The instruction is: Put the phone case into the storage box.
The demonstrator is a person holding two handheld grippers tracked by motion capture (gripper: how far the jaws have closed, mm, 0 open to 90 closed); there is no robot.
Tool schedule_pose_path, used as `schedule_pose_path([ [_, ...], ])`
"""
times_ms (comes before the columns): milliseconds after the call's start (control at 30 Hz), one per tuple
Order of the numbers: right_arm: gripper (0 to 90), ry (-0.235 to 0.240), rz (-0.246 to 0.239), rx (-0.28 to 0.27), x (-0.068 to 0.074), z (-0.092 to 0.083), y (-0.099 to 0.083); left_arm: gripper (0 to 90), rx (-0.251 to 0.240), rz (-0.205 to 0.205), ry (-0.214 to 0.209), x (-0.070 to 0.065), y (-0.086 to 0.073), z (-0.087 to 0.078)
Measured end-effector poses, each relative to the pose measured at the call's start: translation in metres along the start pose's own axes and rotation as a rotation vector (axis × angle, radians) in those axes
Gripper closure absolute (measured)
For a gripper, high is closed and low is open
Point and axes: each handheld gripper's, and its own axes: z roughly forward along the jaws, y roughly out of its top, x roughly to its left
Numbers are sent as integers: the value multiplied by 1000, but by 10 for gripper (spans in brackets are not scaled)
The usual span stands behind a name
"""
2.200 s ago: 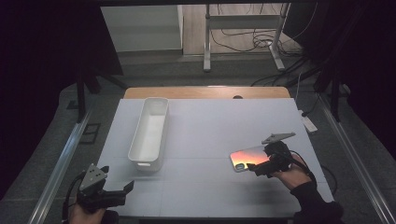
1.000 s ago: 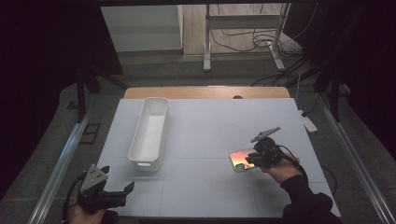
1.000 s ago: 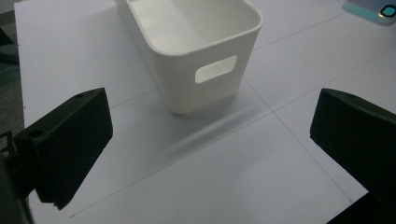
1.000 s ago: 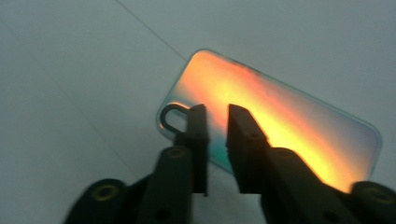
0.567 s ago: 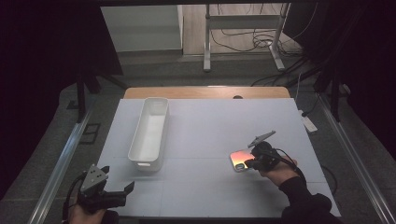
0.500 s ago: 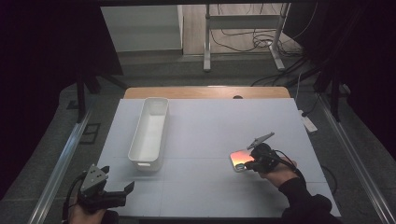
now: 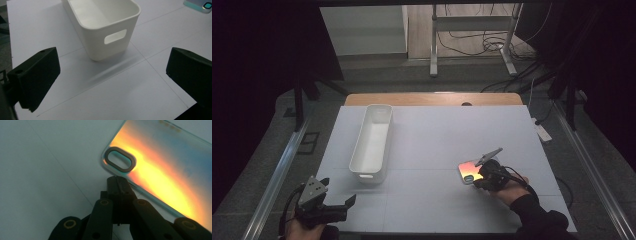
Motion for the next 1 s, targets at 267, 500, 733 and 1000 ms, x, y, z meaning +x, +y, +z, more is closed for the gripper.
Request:
schedule_pose_path([
  [267, 892, 2, -9, 18, 0, 6, 3, 0, 2, 0, -1, -1, 0, 0],
  [500, 892, 7, -6, 6, -2, 10, 9, 0, 7, 5, 1, -1, 1, 1],
  [733, 892, 22, 1, -7, -7, 15, 17, 0, 9, 5, 2, -1, 1, 1],
  [1000, 892, 21, 3, -20, -11, 20, 27, 0, 11, 4, 3, -1, 1, 2],
])
